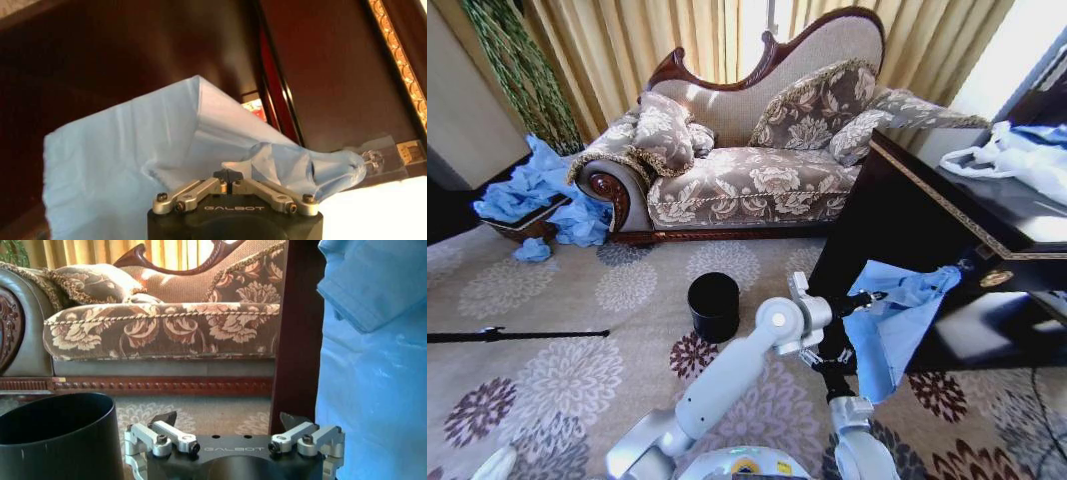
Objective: Place a garbage bag over the trash bin.
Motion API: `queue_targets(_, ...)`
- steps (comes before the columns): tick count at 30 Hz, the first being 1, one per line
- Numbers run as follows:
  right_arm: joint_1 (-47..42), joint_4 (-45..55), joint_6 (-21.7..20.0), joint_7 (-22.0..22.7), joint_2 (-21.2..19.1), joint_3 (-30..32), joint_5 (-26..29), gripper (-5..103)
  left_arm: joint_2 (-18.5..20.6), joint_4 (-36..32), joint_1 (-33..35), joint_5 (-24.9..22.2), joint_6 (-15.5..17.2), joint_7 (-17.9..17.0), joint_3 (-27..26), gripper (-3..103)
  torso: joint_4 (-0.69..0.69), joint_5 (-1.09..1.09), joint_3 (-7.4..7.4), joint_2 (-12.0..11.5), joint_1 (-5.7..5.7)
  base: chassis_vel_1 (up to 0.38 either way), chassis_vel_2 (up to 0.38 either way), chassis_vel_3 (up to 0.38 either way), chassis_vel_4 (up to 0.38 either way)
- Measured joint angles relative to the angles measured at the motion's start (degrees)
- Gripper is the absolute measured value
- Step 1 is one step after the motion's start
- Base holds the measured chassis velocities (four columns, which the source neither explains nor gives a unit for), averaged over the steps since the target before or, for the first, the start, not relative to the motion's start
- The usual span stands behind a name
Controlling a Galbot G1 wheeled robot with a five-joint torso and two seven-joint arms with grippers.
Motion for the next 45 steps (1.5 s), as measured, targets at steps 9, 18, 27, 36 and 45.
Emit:
queue_targets(9, -0.1, -0.4, 0.5, -0.3, 0.4, 0.1, 0.4, 100, 3.3, -2.3, 1.6, -0.3, 0.7, -0.9, -0.9, 0, 0.00, 0.00, 0.00, 0.0, 0.00, 0.000, 0.000, 0.000, 0.000)
queue_targets(18, -0.4, -0.4, 0.8, -0.5, 1.0, -0.1, 0.6, 100, 5.6, -3.0, 2.5, -0.1, 0.9, -1.0, -3.1, 0, -0.01, -0.01, 0.00, 0.0, 0.00, 0.000, 0.000, 0.000, 0.000)
queue_targets(27, -0.4, -0.5, 1.0, -0.9, 1.8, -0.8, 0.3, 100, 9.2, -4.3, 4.2, -0.1, 1.7, -0.9, -4.7, 0, 0.00, 0.00, 0.00, 0.0, 0.00, 0.000, 0.000, 0.000, 0.000)
queue_targets(36, -0.7, -0.6, 1.1, -0.9, 2.1, -1.1, -0.4, 100, 10.7, -5.9, 6.1, -1.1, 2.1, 1.3, -6.7, 0, 0.00, 0.00, 0.00, 0.0, 0.00, 0.000, 0.000, 0.000, 0.000)
queue_targets(45, -0.9, -0.8, 1.5, -0.9, 2.4, -1.2, -1.2, 100, 8.6, -2.4, 4.5, -2.4, 0.7, 13.8, -7.2, 24, 0.00, 0.00, 0.00, 0.0, 0.00, 0.000, 0.000, 0.000, 0.000)
